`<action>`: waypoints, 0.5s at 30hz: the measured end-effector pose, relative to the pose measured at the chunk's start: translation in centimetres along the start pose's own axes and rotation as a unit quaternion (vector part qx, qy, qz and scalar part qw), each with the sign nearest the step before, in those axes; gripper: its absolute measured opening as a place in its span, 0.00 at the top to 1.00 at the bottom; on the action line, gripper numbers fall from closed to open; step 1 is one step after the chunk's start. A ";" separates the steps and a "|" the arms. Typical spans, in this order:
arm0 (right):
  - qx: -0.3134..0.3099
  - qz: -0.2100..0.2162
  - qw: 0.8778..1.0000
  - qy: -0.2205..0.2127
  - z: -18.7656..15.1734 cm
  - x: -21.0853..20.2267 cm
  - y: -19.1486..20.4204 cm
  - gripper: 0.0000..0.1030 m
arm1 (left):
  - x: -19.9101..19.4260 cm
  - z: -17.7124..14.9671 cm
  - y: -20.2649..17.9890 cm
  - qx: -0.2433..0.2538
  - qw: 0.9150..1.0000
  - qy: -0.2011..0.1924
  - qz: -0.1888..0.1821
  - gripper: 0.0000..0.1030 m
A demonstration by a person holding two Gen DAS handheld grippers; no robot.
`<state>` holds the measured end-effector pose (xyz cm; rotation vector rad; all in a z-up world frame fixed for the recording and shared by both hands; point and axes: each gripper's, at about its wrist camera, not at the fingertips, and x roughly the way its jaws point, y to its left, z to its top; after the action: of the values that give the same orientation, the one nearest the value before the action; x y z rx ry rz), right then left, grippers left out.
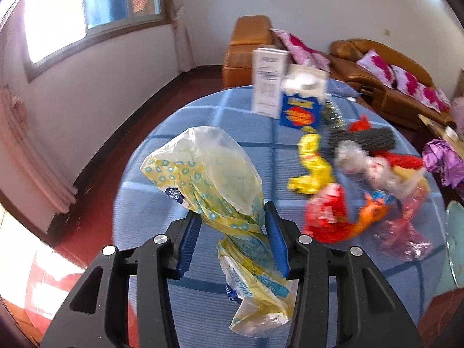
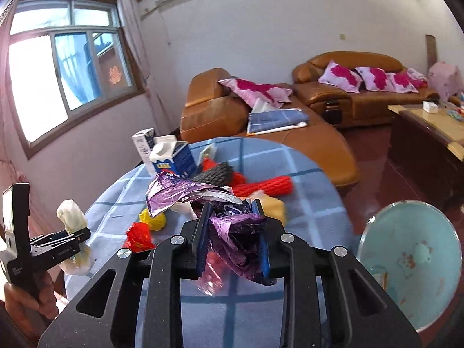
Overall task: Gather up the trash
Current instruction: 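Carry the yellow-white bag and purple bag over the teal bucket with both grippers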
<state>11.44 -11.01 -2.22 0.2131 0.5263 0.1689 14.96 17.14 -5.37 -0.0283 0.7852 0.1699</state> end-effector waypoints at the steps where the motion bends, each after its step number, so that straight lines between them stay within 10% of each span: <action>1: 0.004 -0.005 1.000 -0.002 -0.1 -0.5 -0.6 0.73 | -0.2 0.0 -0.6 0.005 1.000 0.000 -0.004 0.57; 15: 0.069 -0.189 0.979 -0.039 -1.9 -7.5 -13.3 0.72 | -3.4 -0.8 -13.2 0.099 0.990 -0.020 -0.101 0.57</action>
<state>5.50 -25.17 -3.50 0.2505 0.4923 -0.2473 14.24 3.61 -4.04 0.0833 0.7508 -0.1006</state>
